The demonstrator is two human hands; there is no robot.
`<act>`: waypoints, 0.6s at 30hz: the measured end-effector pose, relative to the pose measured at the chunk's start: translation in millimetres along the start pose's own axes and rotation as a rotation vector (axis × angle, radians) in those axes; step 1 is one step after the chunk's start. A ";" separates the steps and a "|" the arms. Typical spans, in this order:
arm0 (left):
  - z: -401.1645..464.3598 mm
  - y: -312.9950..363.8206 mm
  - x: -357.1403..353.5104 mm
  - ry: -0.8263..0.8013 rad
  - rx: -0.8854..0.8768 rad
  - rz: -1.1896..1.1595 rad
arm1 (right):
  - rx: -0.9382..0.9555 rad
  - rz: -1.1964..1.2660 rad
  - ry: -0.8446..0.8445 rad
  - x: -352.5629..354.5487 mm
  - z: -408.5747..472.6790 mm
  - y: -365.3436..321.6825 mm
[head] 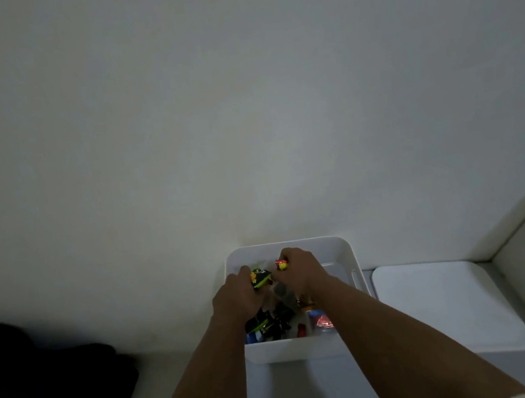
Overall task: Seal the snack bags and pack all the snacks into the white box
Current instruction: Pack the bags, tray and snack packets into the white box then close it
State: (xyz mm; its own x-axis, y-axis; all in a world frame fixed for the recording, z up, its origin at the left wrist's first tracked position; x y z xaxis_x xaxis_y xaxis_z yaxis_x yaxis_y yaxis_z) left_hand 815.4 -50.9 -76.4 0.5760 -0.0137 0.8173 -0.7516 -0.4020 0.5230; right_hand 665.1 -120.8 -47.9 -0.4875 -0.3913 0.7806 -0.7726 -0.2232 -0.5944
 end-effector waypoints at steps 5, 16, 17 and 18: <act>9.8 1.4 0.0 -0.146 -0.022 0.063 | -0.137 0.177 -0.192 -11.6 3.5 -0.2; 9.1 24.4 -1.2 -0.170 -0.034 0.073 | -0.180 0.216 -0.081 13.0 -5.3 18.7; 6.9 30.3 -1.6 -0.136 -0.034 0.067 | -0.167 0.211 -0.038 16.0 -8.1 23.6; 3.9 38.4 -2.4 -0.102 -0.041 0.052 | -0.161 0.220 -0.004 19.4 -12.1 29.1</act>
State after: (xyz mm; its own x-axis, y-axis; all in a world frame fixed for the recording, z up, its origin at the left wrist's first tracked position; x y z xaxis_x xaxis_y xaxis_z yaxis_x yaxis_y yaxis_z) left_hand 786.4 -69.9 -59.2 0.5639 -0.1276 0.8160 -0.7927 -0.3608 0.4914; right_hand 628.2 -124.1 -47.7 -0.6493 -0.4181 0.6353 -0.7032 0.0119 -0.7109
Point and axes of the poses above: each hand's wrist, its own z-axis towards the middle knuckle, its own x-axis out of the back of the hand, y = z × x, the point moved 1 cm from there along z, towards the middle knuckle, and after that the axes turned 7 degrees about -z, right-handed, at the moved point
